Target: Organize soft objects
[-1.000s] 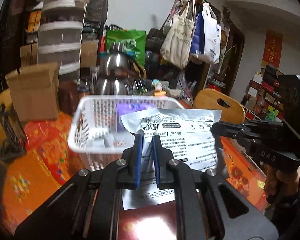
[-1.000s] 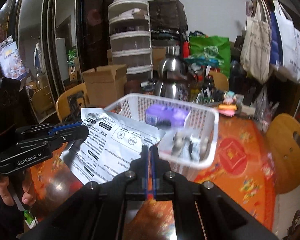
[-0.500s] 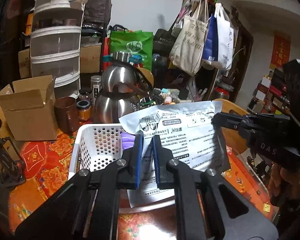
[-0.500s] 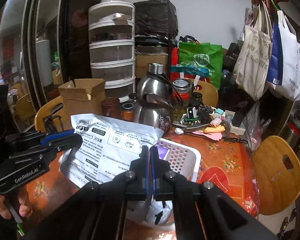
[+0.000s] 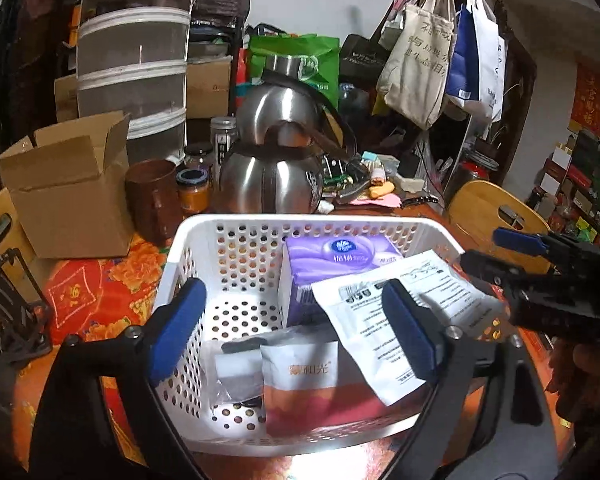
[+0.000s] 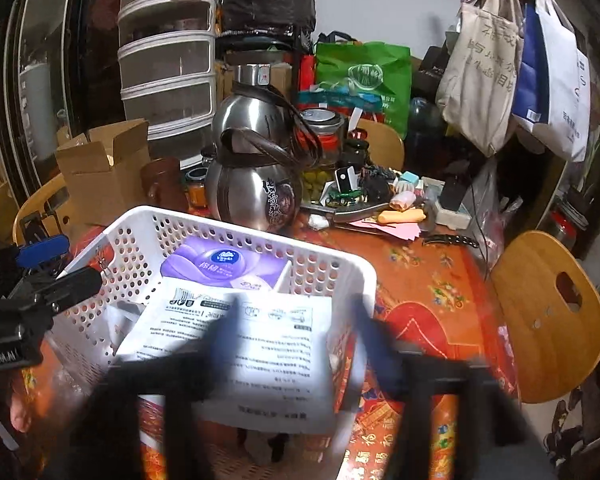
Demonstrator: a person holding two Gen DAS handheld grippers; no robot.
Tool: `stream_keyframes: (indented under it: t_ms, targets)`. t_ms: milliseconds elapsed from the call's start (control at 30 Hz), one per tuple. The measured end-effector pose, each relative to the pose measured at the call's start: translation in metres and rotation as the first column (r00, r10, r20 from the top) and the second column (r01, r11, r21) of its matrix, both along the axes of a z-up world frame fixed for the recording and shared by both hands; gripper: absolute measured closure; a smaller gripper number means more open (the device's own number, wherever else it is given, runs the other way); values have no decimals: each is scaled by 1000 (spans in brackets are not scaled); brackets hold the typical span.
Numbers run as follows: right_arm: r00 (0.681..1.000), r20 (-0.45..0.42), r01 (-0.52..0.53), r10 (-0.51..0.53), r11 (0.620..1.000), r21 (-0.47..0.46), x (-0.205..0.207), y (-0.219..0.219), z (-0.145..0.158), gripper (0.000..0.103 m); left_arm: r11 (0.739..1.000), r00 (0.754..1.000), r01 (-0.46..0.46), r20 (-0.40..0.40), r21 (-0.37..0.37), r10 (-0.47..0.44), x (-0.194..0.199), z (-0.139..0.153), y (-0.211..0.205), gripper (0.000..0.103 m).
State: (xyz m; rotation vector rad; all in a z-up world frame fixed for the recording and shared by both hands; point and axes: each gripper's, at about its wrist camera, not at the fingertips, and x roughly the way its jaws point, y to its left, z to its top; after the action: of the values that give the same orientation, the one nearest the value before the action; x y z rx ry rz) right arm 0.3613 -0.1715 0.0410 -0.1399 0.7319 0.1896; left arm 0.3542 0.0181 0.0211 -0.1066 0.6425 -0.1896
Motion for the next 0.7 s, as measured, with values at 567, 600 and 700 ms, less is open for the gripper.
stream_keyframes:
  t_ms: [567,600,700]
  targets:
    - [999,13,-53,52,994,92,-53,-3,-1,1,993,1000,-13,-6,115,14,-40,-9,-12,0]
    - [998,26,-54,52,994,94,-64,-3,1,1,992,1000,-21,-4,128,22,-46,-9,-12,0]
    - [998,44,-41,36,994,105,-93,-5,5,1,989,1000,-27,12,148,26,-74,-4,-10,0]
